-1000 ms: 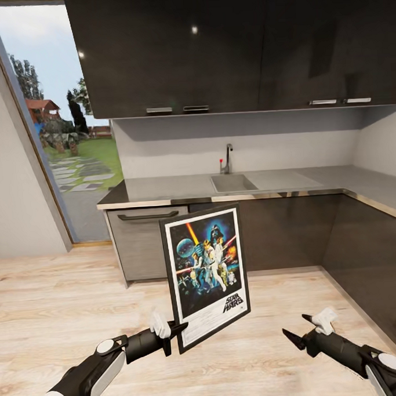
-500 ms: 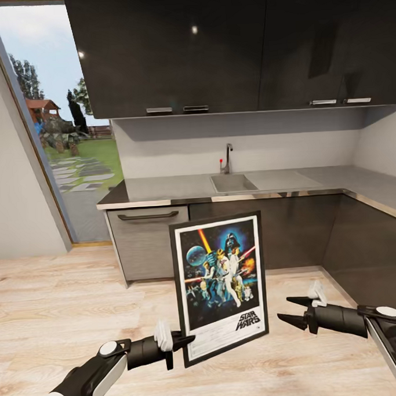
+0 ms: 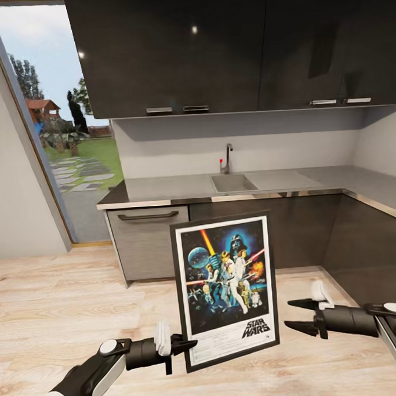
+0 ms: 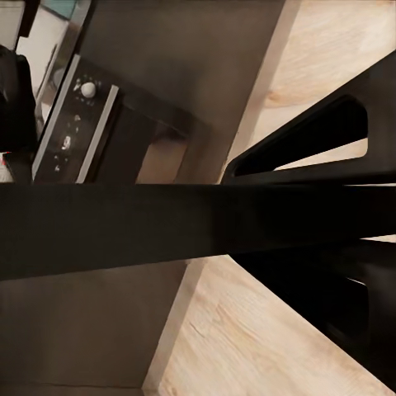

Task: Pick up the poster from the kitchen countertop and hang it on one of the wall nails in the kitchen.

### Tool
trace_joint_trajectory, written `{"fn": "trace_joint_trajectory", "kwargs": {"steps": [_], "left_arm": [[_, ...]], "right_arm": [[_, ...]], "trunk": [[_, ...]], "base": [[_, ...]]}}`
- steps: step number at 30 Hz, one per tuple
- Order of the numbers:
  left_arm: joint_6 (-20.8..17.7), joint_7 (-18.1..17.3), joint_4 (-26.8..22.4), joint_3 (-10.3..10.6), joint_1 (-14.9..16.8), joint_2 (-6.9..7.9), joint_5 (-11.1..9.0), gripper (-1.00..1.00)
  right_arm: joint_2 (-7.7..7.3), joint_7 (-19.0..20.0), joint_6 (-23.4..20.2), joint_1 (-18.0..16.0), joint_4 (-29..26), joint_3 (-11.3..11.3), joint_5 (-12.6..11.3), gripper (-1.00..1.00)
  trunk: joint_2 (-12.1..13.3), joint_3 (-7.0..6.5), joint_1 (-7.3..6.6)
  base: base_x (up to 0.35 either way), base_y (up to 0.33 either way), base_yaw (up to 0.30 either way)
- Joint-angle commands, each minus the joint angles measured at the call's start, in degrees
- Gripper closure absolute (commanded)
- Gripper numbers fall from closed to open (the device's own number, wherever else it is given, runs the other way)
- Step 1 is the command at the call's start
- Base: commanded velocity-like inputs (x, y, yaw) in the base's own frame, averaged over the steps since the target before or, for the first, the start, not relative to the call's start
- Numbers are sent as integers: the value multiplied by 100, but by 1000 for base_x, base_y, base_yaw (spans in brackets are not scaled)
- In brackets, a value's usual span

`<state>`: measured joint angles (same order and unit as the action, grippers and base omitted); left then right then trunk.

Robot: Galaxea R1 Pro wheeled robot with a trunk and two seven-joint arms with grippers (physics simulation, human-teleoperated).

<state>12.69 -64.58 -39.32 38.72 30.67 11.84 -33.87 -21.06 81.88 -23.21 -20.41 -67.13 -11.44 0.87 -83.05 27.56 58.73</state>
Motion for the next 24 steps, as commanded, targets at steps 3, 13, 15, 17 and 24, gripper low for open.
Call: {"fn": "trace_joint_trajectory", "kwargs": {"steps": [3,13,15,17,24], "left_arm": [[32,1,-49,36,9,10,-47,100],[32,-25,-152,25,9,164,-55,100],[29,-51,-230,23,9,197,-56,100],[23,-66,-293,19,9,213,-57,100],[15,-81,-398,14,9,229,-58,100]], "right_arm": [[-37,129,-60,-6,-3,-3,10,-100],[-64,202,-60,-7,60,13,11,-100],[-64,204,-60,-7,66,20,13,-100],[-65,205,-57,-7,71,28,12,-100],[-65,296,-52,-7,76,40,11,-100]], "trunk": [[-4,6,0],[-4,6,0],[-4,6,0],[-4,6,0],[-4,6,0]], "base": [[0,0,0],[0,0,0],[0,0,0],[0,0,0],[0,0,0]]}}
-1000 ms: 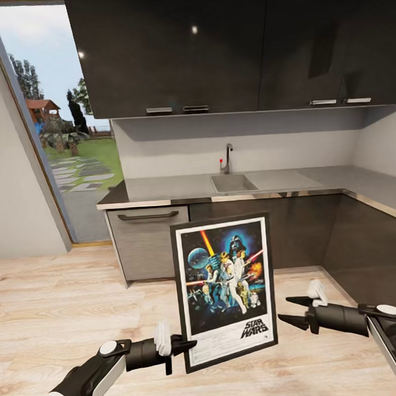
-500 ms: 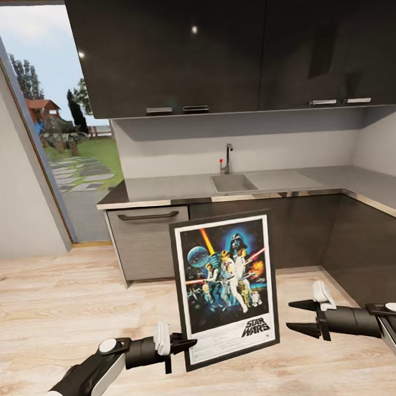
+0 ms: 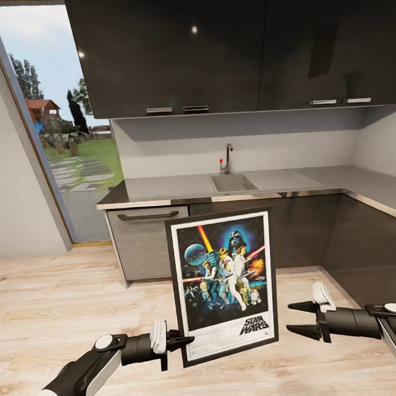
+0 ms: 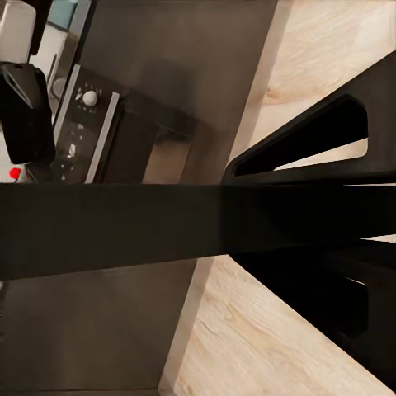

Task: Pick up the poster from the kitchen countertop and hang it on one of the wall nails in the kitchen.

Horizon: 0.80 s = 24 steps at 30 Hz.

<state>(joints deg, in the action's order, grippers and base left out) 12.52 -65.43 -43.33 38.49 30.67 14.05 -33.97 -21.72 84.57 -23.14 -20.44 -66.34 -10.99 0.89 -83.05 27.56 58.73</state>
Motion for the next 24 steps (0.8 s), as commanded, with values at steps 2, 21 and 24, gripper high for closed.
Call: {"fn": "trace_joint_trajectory", "kwargs": {"steps": [2,21,24], "left_arm": [[32,-28,-12,36,9,8,-48,100],[32,-475,-26,27,9,27,-49,100],[33,-476,-26,27,9,27,-49,100]], "right_arm": [[1,77,-60,-4,1,-7,12,-100],[1,136,-46,-4,7,5,17,-100],[1,139,-42,-4,12,7,13,-100]], "trunk": [[-4,6,0],[-4,6,0],[-4,6,0]], "base": [[0,0,0],[0,0,0],[0,0,0]]}}
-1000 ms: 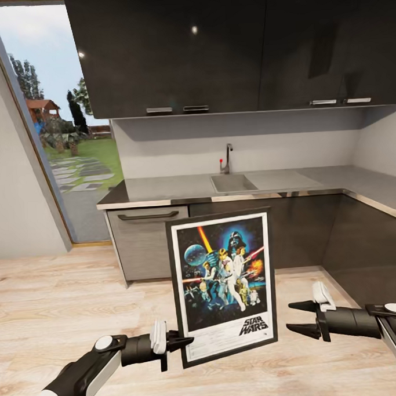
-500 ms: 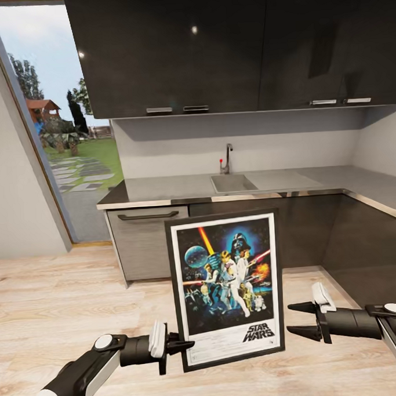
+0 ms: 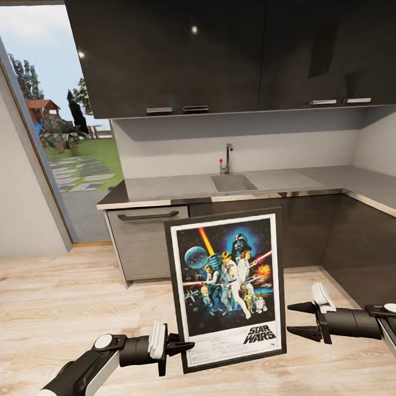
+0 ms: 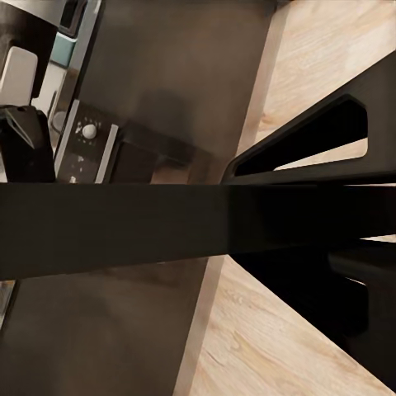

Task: Pick up the poster from the kitchen countertop and hang it on one of the wall nails in the kitchen.

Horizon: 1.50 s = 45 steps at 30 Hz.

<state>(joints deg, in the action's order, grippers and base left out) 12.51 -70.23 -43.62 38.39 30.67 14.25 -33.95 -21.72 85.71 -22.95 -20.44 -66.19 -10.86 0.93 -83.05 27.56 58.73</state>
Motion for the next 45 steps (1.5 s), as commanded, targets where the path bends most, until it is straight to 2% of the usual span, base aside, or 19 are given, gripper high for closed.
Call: {"fn": "trace_joint_trajectory", "kwargs": {"steps": [1,13,18,21,31,37,45], "left_arm": [[33,4,2,37,9,7,-53,100],[37,5,2,37,9,7,-51,100],[40,5,-20,42,9,7,-51,100],[35,8,-135,45,9,7,-51,100],[32,9,-233,36,9,17,-51,100],[32,9,-235,37,9,117,-51,100],[32,6,-235,37,9,138,-51,100]], "right_arm": [[1,47,-57,-4,28,-5,8,-100],[7,289,-34,-4,173,25,-4,-100],[9,290,-34,-4,179,333,-4,-100],[11,289,-34,-4,181,379,-5,-100],[10,289,-34,-4,185,400,-5,-100],[13,289,-34,-4,185,401,-6,-100],[17,289,-34,-4,185,406,-5,-100]], "trunk": [[-4,6,0],[-4,6,0],[-4,6,0],[-4,6,0],[-4,6,0],[-4,6,0],[-4,6,0]], "base": [[0,0,0],[0,0,0],[0,0,0],[0,0,0],[0,0,0],[0,0,0],[0,0,0]]}}
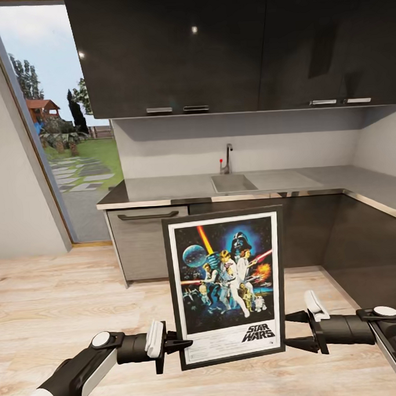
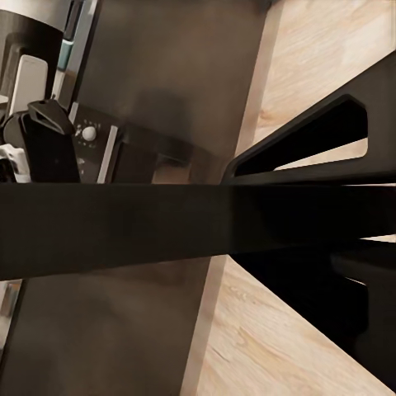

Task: Pick up the poster from the kitchen countertop and hang it on one of the wall nails in the kitchen.

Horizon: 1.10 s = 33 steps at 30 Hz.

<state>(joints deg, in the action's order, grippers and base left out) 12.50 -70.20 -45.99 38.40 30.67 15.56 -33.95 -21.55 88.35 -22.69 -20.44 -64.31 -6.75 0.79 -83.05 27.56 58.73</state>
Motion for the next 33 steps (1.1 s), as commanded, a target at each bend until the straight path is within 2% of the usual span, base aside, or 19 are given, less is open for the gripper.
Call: {"fn": "trace_joint_trajectory", "kwargs": {"steps": [1,14,20,33], "left_arm": [[33,4,3,36,10,8,-51,100],[36,-14,-4,36,10,9,-51,100],[33,-355,8,30,10,11,-44,100],[33,-423,20,27,10,18,-44,100]], "right_arm": [[1,25,-60,-4,-3,-6,9,-100],[2,25,-60,-4,21,-1,9,-100],[2,25,-60,-4,24,-1,9,-100],[4,25,-60,-4,32,-1,9,-100]], "trunk": [[-4,6,0],[-4,6,0],[-4,6,0],[-4,6,0]], "base": [[0,0,0],[0,0,0],[0,0,0],[0,0,0]]}}
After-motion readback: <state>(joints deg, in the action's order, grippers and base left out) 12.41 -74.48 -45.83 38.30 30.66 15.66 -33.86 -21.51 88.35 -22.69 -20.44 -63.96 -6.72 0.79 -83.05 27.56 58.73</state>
